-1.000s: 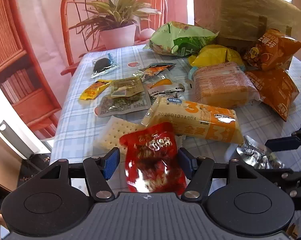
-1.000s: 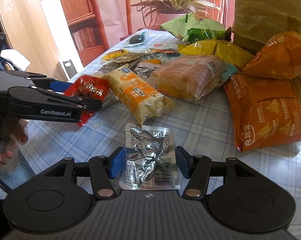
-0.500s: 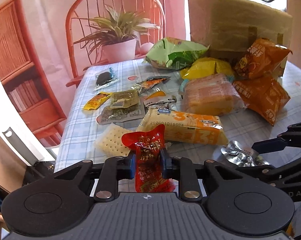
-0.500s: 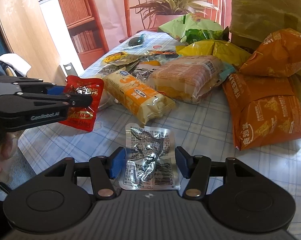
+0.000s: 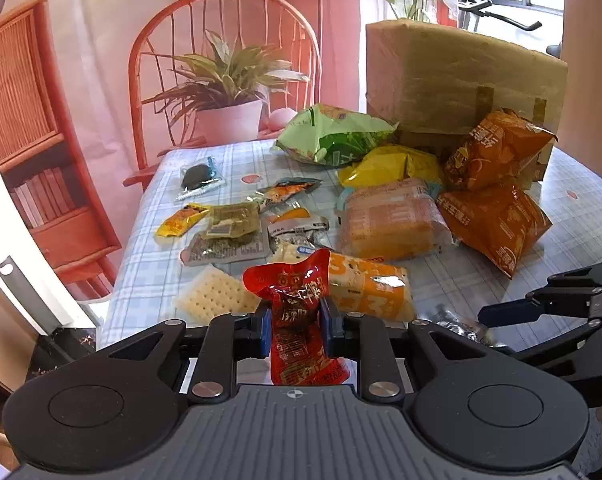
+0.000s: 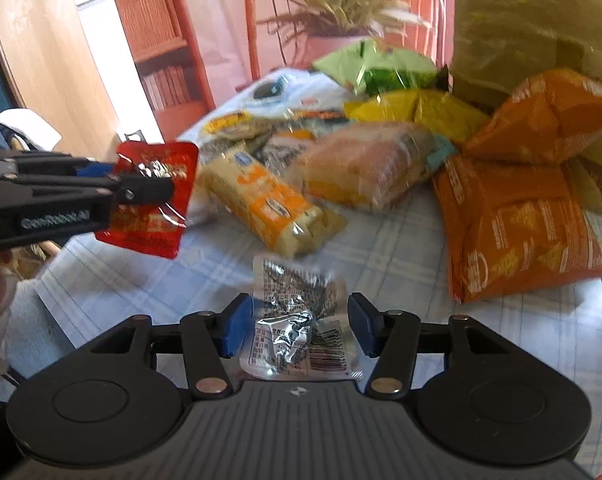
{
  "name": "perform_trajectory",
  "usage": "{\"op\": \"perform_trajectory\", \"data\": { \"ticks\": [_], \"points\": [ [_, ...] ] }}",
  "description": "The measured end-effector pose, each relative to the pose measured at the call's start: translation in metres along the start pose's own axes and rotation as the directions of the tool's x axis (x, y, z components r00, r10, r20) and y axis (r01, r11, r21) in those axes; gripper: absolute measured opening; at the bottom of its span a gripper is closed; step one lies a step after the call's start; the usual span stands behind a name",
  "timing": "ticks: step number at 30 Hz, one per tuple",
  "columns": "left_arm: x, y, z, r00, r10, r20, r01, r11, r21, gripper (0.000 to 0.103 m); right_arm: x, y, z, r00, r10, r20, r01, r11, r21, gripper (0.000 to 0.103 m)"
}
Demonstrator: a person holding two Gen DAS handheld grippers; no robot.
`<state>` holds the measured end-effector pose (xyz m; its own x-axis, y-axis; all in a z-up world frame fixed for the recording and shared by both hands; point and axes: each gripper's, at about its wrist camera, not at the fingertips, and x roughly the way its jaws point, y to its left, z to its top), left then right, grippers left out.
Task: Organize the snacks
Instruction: 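Close the left tool on the red pouch while the right tool grasps the silver packet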
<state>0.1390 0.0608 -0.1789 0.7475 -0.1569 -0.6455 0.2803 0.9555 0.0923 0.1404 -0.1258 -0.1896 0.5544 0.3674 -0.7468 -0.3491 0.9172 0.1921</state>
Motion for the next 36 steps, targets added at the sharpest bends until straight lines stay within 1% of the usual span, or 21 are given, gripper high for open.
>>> {"op": "perform_trajectory", "data": {
  "ticks": [2, 4, 8, 12, 16, 19, 23, 29, 31, 33, 36],
  "points": [
    [-0.001, -0.001, -0.002, 1.0, -0.003, -0.001, 0.003, 1.0, -0.003, 0.025, 0.003, -0.002, -0.002, 1.0, -0.009, -0.026, 0.01, 1.0, 0.007, 0.06],
    [-0.002, -0.002, -0.004, 1.0, -0.009, 0.002, 0.009, 1.0, -0.006, 0.025, 0.0, 0.0, -0.002, 1.0, -0.021, -0.022, 0.021, 1.0, -0.001, 0.06],
    [-0.005, -0.003, -0.005, 1.0, -0.017, 0.012, 0.017, 1.0, -0.018, 0.025, -0.005, 0.008, 0.001, 0.999, -0.046, -0.005, 0.045, 0.998, -0.052, 0.061],
    [-0.008, -0.002, -0.007, 0.999, -0.025, 0.024, 0.026, 0.999, -0.034, 0.025, -0.009, 0.023, 0.001, 0.999, -0.052, -0.001, 0.052, 0.991, -0.121, 0.061],
    [-0.01, 0.0, -0.01, 0.999, -0.03, 0.031, 0.031, 0.998, -0.047, 0.025, -0.007, 0.044, -0.003, 0.998, -0.059, -0.015, 0.054, 0.972, -0.23, 0.059],
    [-0.011, 0.004, -0.012, 0.999, -0.034, 0.038, 0.036, 0.997, -0.068, 0.025, 0.001, 0.05, -0.007, 0.994, -0.101, -0.045, 0.085, 0.959, -0.27, 0.059],
    [-0.01, 0.01, -0.015, 0.999, -0.035, 0.042, 0.038, 0.995, -0.093, 0.025, 0.013, 0.041, -0.008, 0.989, -0.117, -0.093, 0.091, 0.965, -0.246, 0.059],
    [-0.008, 0.015, -0.015, 0.998, -0.035, 0.049, 0.04, 0.992, -0.117, 0.025, 0.017, 0.029, -0.006, 0.991, -0.089, -0.098, 0.069, 0.98, -0.188, 0.06],
    [-0.008, 0.015, -0.016, 0.998, -0.036, 0.051, 0.042, 0.992, -0.118, 0.025, 0.017, 0.026, -0.005, 0.992, -0.088, -0.094, 0.07, 0.982, -0.177, 0.058],
    [-0.007, 0.016, -0.016, 0.998, -0.037, 0.05, 0.043, 0.992, -0.121, 0.025, 0.016, 0.022, -0.005, 0.992, -0.094, -0.084, 0.079, 0.982, -0.172, 0.05],
    [-0.007, 0.016, -0.016, 0.998, -0.034, 0.05, 0.04, 0.991, -0.128, 0.025, 0.016, 0.017, -0.005, 0.994, -0.076, -0.074, 0.063, 0.984, -0.165, 0.049]
  ]
}}
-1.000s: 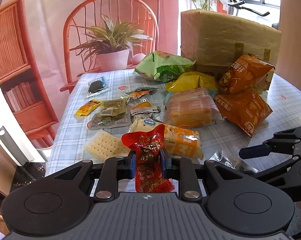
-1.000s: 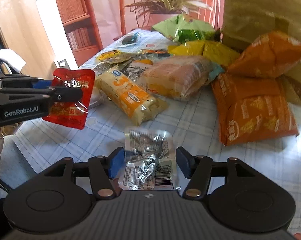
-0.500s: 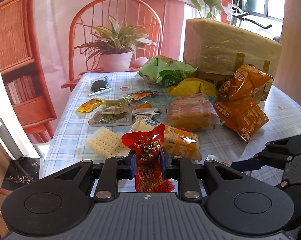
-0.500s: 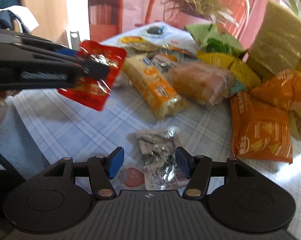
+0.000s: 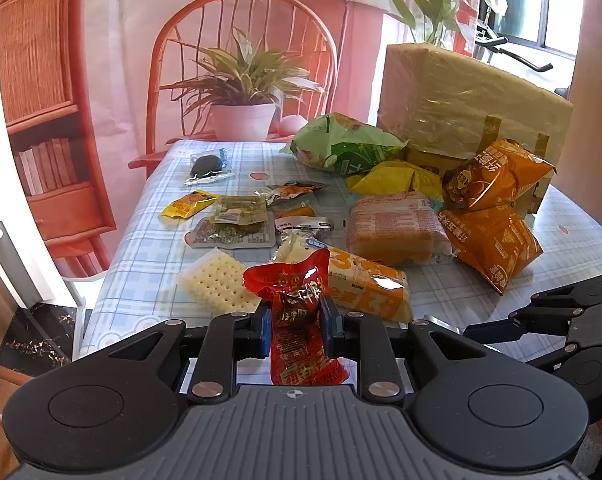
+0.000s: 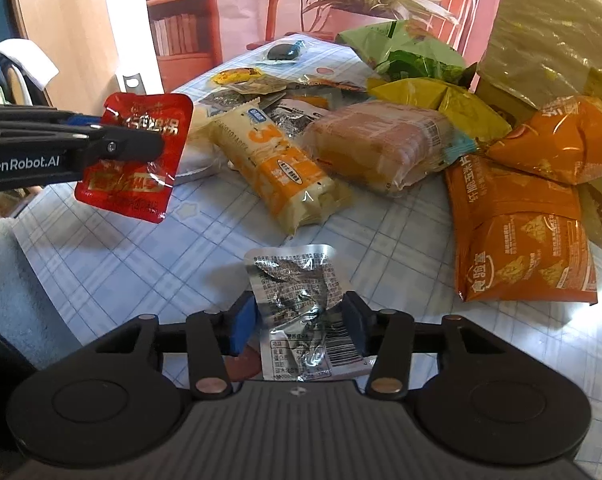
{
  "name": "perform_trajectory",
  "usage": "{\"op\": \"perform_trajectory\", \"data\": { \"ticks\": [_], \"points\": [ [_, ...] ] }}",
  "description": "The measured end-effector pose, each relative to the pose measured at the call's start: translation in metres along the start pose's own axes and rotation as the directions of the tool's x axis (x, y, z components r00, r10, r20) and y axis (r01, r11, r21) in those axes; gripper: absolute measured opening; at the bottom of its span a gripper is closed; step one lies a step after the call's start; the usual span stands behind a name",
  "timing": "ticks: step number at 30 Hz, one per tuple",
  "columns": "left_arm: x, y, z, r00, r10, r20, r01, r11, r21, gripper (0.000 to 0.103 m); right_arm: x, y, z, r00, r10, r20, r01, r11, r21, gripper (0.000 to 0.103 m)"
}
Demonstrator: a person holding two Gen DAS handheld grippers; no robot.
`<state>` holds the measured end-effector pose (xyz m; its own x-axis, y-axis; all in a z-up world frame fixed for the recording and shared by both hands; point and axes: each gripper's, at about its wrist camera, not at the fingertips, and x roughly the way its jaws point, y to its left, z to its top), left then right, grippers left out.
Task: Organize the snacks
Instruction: 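Close the left tool on the red pouch while the right tool grasps the silver packet, then carry both held packets up and over the open cardboard box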
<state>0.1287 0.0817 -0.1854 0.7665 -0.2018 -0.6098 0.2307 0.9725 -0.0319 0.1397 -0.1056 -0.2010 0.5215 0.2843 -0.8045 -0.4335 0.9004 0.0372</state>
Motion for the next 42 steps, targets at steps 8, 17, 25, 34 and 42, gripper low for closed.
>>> {"op": "perform_trajectory", "data": {
  "ticks": [8, 17, 25, 34, 42],
  "points": [
    [-0.003, 0.0, 0.002, 1.0, 0.002, 0.007, -0.002, 1.0, -0.008, 0.025, -0.016, -0.011, 0.0, 0.997, 0.017, 0.077, -0.022, 0.998, 0.064, 0.035],
    [-0.006, -0.011, 0.03, 0.999, -0.016, 0.049, 0.015, 1.0, 0.02, 0.025, -0.055, -0.045, 0.009, 0.976, 0.002, 0.219, -0.039, 0.986, 0.164, 0.035],
    [-0.014, -0.043, 0.091, 0.986, -0.067, 0.152, 0.059, 0.997, 0.052, 0.025, -0.099, -0.08, 0.041, 0.923, -0.067, 0.379, -0.001, 0.985, 0.175, 0.035],
    [-0.008, -0.101, 0.183, 0.956, -0.159, 0.246, 0.134, 0.984, 0.115, 0.025, -0.151, -0.155, 0.083, 0.864, -0.159, 0.477, 0.061, 0.975, 0.215, 0.035],
    [0.057, -0.162, 0.258, 0.953, -0.224, 0.204, 0.206, 0.973, 0.108, 0.025, -0.174, -0.232, 0.132, 0.835, -0.264, 0.482, 0.151, 0.953, 0.261, 0.035]
  ]
}}
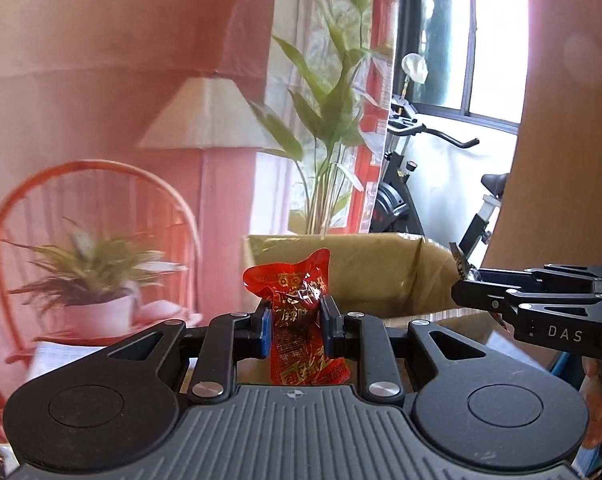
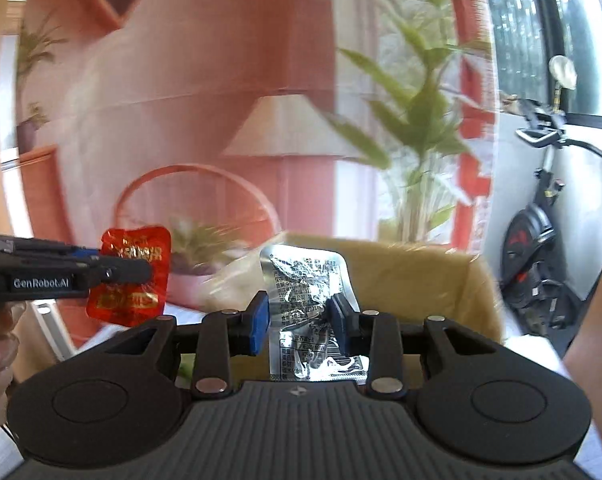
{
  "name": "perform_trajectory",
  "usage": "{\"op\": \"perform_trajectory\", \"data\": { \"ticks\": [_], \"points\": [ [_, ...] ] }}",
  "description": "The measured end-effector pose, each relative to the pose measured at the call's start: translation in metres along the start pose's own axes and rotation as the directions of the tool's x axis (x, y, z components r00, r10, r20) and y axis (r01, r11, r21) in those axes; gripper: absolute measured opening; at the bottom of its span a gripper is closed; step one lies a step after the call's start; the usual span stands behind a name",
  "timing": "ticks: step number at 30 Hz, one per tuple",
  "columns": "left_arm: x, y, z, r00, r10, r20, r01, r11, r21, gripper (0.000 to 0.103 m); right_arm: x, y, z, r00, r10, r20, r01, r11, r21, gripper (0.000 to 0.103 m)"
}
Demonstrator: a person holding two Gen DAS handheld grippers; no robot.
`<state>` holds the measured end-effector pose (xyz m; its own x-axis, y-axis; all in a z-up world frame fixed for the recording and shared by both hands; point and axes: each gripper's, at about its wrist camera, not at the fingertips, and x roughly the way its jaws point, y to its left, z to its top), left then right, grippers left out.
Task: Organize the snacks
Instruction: 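Carry both held packets up and over the open cardboard box, then open both tools to drop the packets into the box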
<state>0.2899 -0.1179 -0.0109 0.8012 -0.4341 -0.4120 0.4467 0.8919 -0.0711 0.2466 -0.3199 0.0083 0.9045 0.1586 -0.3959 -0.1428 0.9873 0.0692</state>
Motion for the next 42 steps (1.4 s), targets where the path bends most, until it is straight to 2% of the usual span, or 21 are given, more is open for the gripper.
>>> {"op": "perform_trajectory", "data": {
  "ticks": [4, 10, 14, 21, 22, 24, 26, 29, 32, 42],
  "points": [
    [0.05, -0.006, 0.014, 0.998, -0.002, -0.056, 0.001, 1.0, -0.03, 0.025, 0.031, -0.03, 0.021, 0.998, -0.06, -0.028, 0.06, 0.998, 0.007, 0.035],
    [0.106, -0.003, 0.024, 0.991, 0.032, -0.129, -0.04, 0.998, -0.055, 0.025, 0.091, -0.065, 0.021, 0.977, -0.121, -0.174, 0.124, 0.992, 0.004, 0.035],
    [0.12, -0.004, 0.02, 0.987, 0.053, -0.152, -0.052, 0.999, 0.005, 0.025, 0.113, -0.079, 0.011, 0.96, -0.141, -0.242, 0.149, 0.989, 0.018, 0.035],
    [0.137, -0.006, 0.016, 0.981, 0.052, -0.188, -0.047, 0.998, 0.033, 0.026, 0.124, -0.083, 0.007, 0.953, -0.144, -0.266, 0.159, 0.987, 0.034, 0.036],
    [0.138, -0.006, 0.015, 0.98, 0.048, -0.192, -0.041, 0.998, 0.038, 0.026, 0.125, -0.082, 0.007, 0.952, -0.149, -0.268, 0.163, 0.986, 0.033, 0.036],
    [0.141, -0.006, 0.014, 0.978, 0.042, -0.204, -0.035, 0.999, 0.039, 0.035, 0.126, -0.081, 0.007, 0.949, -0.155, -0.275, 0.17, 0.985, 0.029, 0.038],
    [0.139, -0.004, 0.014, 0.979, 0.028, -0.201, -0.025, 0.999, 0.02, 0.057, 0.126, -0.081, 0.007, 0.946, -0.161, -0.282, 0.178, 0.983, 0.034, 0.039],
    [0.128, 0.001, 0.016, 0.985, -0.002, -0.17, -0.001, 1.0, -0.016, 0.068, 0.121, -0.078, 0.006, 0.946, -0.169, -0.275, 0.183, 0.983, 0.026, 0.042],
    [0.118, 0.004, 0.018, 0.988, -0.018, -0.156, 0.014, 0.999, -0.031, 0.072, 0.113, -0.075, 0.006, 0.952, -0.168, -0.256, 0.179, 0.984, 0.022, 0.051],
    [0.078, 0.014, 0.024, 0.992, -0.003, -0.126, 0.002, 1.0, -0.01, 0.074, 0.081, -0.057, 0.01, 0.966, -0.164, -0.199, 0.174, 0.984, 0.035, 0.053]
  ]
}}
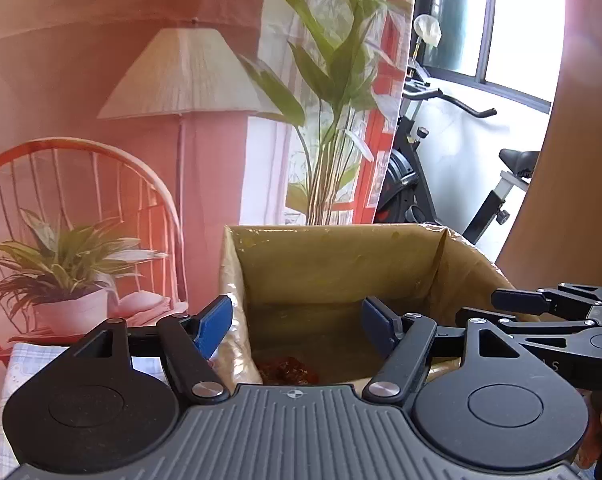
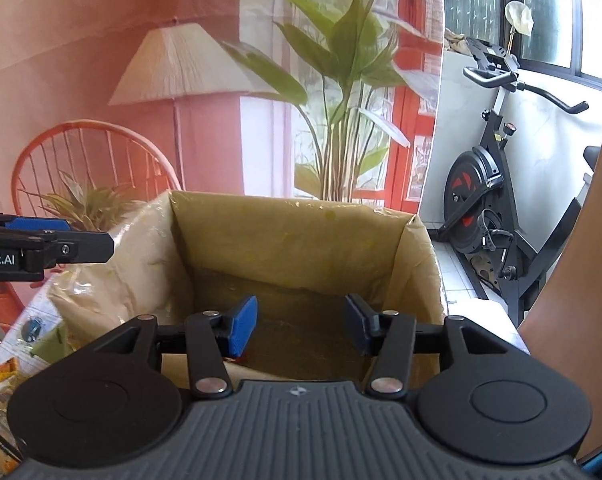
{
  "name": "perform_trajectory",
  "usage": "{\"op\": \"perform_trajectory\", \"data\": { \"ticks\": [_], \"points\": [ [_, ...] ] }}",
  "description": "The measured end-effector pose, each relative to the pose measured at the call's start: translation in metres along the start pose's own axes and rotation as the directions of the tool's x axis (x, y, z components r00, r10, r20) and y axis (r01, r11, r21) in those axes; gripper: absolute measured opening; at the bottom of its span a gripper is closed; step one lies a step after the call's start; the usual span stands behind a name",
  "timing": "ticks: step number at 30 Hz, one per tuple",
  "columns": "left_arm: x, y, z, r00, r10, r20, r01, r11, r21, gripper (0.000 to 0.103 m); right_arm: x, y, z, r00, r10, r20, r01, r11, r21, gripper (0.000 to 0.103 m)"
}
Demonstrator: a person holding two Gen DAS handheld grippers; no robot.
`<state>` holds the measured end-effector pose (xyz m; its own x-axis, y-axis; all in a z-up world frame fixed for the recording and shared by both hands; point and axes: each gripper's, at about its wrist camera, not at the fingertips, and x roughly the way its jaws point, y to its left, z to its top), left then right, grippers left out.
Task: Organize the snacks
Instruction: 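Open both tools to drop the packets into the box, then move the left tool to the cracker pack while the right tool reaches the wafer bar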
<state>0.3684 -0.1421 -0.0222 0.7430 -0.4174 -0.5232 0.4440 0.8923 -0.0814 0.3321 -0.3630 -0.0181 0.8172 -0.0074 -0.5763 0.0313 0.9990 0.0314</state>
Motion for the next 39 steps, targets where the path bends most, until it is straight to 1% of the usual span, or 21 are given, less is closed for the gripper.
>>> {"op": "perform_trajectory", "data": {
  "ticks": [8, 12, 19, 26, 32, 36, 39],
  "points": [
    [-0.037, 0.021, -0.013, 1.0, 0.014, -0.004, -0.014, 1.0, 0.021, 0.075, -0.023, 0.021, -0.016, 1.0, 0.022, 0.008, -0.022, 1.0, 0.012, 0.053],
    [-0.055, 0.041, -0.024, 1.0, 0.006, -0.02, -0.006, 1.0, -0.001, 0.075, -0.031, 0.034, -0.023, 0.999, 0.041, 0.008, -0.041, 0.999, 0.02, 0.053],
    [-0.092, 0.078, -0.046, 0.999, 0.025, 0.02, -0.024, 0.999, -0.046, 0.075, -0.04, 0.061, -0.038, 0.997, 0.077, 0.003, -0.078, 0.996, 0.033, 0.053],
    [-0.123, 0.113, -0.073, 1.0, 0.019, 0.009, -0.018, 0.997, -0.069, 0.074, -0.045, 0.093, -0.059, 0.99, 0.139, 0.003, -0.139, 0.989, 0.041, 0.053],
    [-0.143, 0.147, -0.101, 0.996, 0.083, -0.033, -0.086, 0.994, -0.066, 0.074, -0.046, 0.126, -0.078, 0.982, 0.188, 0.009, -0.188, 0.982, 0.033, 0.053],
    [-0.15, 0.17, -0.117, 0.989, 0.13, -0.072, -0.135, 0.989, -0.068, 0.074, -0.044, 0.149, -0.086, 0.975, 0.222, 0.015, -0.222, 0.975, 0.007, 0.053],
    [-0.149, 0.184, -0.128, 0.986, 0.13, -0.102, -0.138, 0.987, -0.082, 0.074, -0.039, 0.165, -0.094, 0.968, 0.251, 0.012, -0.251, 0.968, -0.009, 0.053]
  ]
}}
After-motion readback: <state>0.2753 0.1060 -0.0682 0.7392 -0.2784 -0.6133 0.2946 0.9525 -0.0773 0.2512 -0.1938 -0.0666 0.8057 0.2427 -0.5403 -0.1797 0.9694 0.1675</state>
